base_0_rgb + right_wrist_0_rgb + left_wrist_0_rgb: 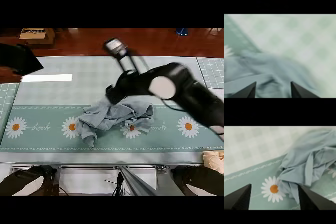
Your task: Fold the shirts.
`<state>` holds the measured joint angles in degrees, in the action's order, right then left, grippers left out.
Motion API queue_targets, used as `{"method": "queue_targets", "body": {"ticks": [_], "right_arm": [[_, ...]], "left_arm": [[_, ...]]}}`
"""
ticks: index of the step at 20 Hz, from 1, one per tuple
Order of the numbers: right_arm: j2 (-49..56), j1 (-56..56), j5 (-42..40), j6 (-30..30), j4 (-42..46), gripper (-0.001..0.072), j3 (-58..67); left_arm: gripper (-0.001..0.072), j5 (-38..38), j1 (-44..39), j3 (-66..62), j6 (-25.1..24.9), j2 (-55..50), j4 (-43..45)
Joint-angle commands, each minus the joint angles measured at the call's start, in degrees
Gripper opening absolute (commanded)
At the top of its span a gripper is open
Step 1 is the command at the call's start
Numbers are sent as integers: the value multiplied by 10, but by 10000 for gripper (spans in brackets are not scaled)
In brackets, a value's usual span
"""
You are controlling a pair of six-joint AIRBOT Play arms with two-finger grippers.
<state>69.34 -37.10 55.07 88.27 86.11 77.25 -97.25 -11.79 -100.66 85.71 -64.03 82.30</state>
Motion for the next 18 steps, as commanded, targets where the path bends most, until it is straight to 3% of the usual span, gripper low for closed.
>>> {"method": "queue_targets", "body": {"ticks": [1, 5, 10, 18], "right_arm": [[-66, 129, 66, 0, 99, 495, 2], [-106, 363, 124, -42, 75, 495, 2], [-106, 582, 107, -88, -104, 496, -38], [-106, 617, 100, -115, -142, 496, -144]], "left_arm": [[717, 42, 1, 120, -19, -3, -34], [717, 123, 1, 350, -47, -2, -169], [718, 176, 8, 539, -73, -2, -246], [717, 208, -6, 628, -72, 4, -320]]}}
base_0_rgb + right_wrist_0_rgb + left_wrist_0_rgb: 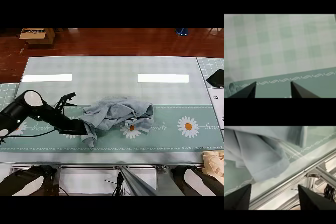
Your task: Fold the shirts.
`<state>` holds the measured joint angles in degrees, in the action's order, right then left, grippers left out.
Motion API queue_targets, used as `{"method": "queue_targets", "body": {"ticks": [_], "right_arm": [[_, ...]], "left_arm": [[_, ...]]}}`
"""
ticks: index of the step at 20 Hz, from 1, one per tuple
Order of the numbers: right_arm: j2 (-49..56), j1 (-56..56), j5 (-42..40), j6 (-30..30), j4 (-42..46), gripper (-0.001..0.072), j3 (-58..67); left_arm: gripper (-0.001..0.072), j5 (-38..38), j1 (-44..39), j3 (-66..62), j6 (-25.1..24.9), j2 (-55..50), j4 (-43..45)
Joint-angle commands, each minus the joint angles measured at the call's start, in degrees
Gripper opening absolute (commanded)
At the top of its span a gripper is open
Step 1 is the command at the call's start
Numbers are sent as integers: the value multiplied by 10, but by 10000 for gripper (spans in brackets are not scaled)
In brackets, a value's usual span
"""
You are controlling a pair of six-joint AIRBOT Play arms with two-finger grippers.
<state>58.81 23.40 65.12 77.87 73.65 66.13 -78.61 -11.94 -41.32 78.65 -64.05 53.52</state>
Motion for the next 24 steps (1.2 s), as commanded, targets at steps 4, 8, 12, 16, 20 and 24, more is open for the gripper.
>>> {"method": "queue_targets", "body": {"ticks": [4, 8, 12, 16, 20, 24], "right_arm": [[0, 12, -2, -17, -23, 496, -53], [0, 12, -5, -22, -51, 496, -53], [0, 12, -4, -25, -59, 496, -53], [0, 12, -4, -28, -57, 495, -53], [22, 12, 15, -32, -63, 491, -56], [80, 7, 29, -78, -189, 493, -123]], "left_arm": [[717, 87, -5, 87, -2, 8, -56], [717, 153, -9, 108, -2, -2, -75], [417, 177, -18, 108, 0, -28, -82], [29, 169, -21, 108, -23, -33, -85], [24, 141, -20, 108, -45, -29, -85], [25, 132, -20, 108, -72, -10, -85]]}}
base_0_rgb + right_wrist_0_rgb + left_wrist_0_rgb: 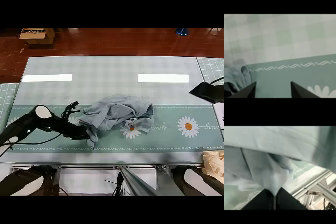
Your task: Fold the shirts.
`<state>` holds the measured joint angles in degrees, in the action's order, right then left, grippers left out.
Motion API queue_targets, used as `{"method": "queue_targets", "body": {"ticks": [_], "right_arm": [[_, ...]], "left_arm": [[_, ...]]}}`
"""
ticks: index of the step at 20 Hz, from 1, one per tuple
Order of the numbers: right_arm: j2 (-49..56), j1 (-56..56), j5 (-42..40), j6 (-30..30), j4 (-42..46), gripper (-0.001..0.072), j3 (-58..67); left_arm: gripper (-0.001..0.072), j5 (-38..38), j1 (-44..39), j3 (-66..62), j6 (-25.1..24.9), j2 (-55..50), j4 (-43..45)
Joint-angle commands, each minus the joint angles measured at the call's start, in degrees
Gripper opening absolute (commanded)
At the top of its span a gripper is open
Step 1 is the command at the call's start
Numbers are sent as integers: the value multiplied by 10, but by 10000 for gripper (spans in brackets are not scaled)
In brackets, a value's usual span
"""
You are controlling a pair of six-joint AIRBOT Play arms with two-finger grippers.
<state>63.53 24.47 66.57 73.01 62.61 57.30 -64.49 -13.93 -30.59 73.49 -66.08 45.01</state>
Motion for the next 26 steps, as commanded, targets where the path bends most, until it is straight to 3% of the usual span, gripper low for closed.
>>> {"method": "queue_targets", "body": {"ticks": [1, 8, 10, 19, 23, 25, 26], "right_arm": [[50, -14, 14, -38, -98, 494, -49], [154, -159, 11, -42, -83, 494, -66], [172, -180, 29, -56, -82, 556, -66], [186, -186, 31, -36, -122, 525, -110], [186, -186, 28, -57, -169, 520, -156], [185, -186, -7, -60, -200, 348, -157], [185, -186, -20, -66, -227, 221, -157]], "left_arm": [[25, -10, 0, 0, -22, 14, -1], [24, -9, 0, 0, -39, 25, -1], [25, -9, 0, 0, -45, 27, -1], [24, -9, 0, -3, -60, 27, -19], [25, 0, 0, -3, -71, 27, -55], [25, 2, 0, -3, -71, 27, -61], [25, 3, 0, -3, -71, 27, -63]]}}
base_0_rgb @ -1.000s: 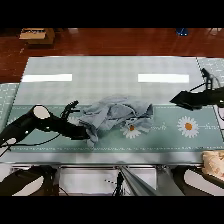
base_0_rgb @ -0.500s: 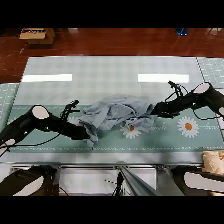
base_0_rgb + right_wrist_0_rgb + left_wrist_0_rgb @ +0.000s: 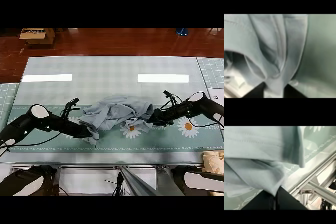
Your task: Fold the shirts.
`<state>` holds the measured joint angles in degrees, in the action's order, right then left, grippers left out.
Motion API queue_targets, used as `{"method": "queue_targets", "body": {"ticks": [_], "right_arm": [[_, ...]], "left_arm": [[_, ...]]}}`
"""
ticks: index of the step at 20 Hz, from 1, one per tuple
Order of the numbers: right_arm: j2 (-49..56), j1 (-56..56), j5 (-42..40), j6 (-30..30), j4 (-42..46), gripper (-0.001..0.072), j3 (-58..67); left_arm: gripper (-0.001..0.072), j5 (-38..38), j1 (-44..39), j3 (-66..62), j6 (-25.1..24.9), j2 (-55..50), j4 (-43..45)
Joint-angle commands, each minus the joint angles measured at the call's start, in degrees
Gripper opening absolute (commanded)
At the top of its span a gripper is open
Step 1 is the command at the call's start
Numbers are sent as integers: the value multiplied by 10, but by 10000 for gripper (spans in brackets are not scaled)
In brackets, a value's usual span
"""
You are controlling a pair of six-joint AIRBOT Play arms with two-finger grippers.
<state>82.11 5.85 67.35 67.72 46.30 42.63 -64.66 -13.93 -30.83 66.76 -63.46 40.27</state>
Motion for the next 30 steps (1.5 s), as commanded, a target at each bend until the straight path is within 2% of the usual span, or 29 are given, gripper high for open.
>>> {"method": "queue_targets", "body": {"ticks": [1, 2, 4, 7, 10, 12, 15, 18, 21, 24, 26, 28, 30], "right_arm": [[-1, 0, -31, -21, -94, 85, -10], [-3, 0, -19, -41, -131, 22, -9], [-22, 0, 30, -98, -183, 22, 5], [-90, 3, 94, -125, -182, 22, 71], [-189, 21, 91, -124, -156, 22, 183], [-259, 48, 47, -99, -123, 22, 254], [-361, 93, -52, -20, -37, 22, 320], [-428, 120, -52, 52, 21, 21, 350], [-475, 123, -5, 92, 61, 21, 354], [-499, 123, 85, 126, 132, 21, 354], [-502, 123, 172, 136, 193, 21, 354], [-498, 123, 254, 135, 246, 21, 354], [-489, 121, 296, 132, 295, 21, 354]], "left_arm": [[25, 5, 0, -5, -3, 1, -17], [24, 5, 0, -14, -3, 3, -18], [23, 3, 0, -50, -3, 22, -17], [23, -16, 17, -161, -3, 77, -17], [24, -25, 87, -322, -2, 146, -13], [24, -25, 158, -424, 3, 181, 14], [24, -29, 266, -534, 63, 214, 76], [24, -64, 333, -581, 96, 237, 78], [24, -90, 337, -585, 96, 264, 78], [24, -191, 337, -585, 125, 274, 87], [24, -259, 337, -583, 141, 272, 122], [23, -283, 335, -565, 157, 272, 159], [24, -285, 335, -518, 156, 272, 161]]}}
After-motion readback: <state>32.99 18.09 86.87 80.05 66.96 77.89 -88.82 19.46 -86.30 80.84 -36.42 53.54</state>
